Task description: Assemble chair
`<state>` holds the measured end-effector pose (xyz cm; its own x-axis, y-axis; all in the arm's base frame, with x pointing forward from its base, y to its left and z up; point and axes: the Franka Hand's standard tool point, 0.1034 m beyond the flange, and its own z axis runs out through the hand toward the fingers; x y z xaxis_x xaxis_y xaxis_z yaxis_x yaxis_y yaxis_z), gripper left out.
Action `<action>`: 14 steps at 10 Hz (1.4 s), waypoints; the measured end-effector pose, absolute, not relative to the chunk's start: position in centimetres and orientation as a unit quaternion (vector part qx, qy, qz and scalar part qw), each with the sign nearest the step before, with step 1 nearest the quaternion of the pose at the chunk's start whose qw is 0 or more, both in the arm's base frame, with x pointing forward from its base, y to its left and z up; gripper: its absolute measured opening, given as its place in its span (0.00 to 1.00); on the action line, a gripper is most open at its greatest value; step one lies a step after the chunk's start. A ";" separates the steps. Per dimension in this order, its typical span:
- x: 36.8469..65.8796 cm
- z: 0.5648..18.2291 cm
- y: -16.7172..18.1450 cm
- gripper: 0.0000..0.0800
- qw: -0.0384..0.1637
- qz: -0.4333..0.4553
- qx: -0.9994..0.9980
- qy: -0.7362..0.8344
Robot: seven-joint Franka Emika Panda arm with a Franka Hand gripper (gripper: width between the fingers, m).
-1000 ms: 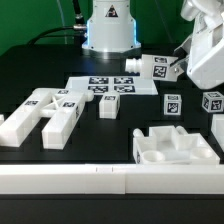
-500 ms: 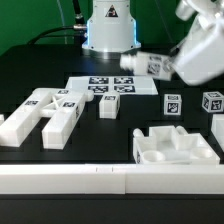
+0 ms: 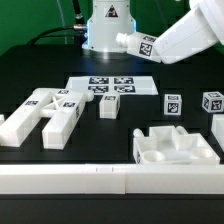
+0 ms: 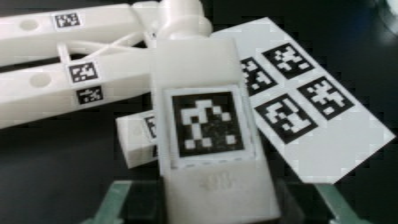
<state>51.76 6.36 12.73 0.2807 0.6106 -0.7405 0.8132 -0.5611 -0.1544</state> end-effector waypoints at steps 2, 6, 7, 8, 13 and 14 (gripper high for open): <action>51.2 12.7 6.2 0.38 0.128 -0.402 0.787 0.450; 50.4 12.8 6.9 0.38 0.078 -0.416 0.834 0.353; 50.3 12.8 7.0 0.38 0.078 -0.416 0.834 0.354; 50.3 12.7 6.9 0.38 0.078 -0.416 0.834 0.354; 51.8 13.7 6.7 0.38 0.002 -0.303 0.929 0.214; 52.5 13.6 6.5 0.38 0.002 -0.258 0.941 0.220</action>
Offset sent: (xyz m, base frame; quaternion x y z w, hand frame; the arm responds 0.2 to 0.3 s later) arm -0.0173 0.0087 0.0107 0.1540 -0.0208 0.1519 0.9761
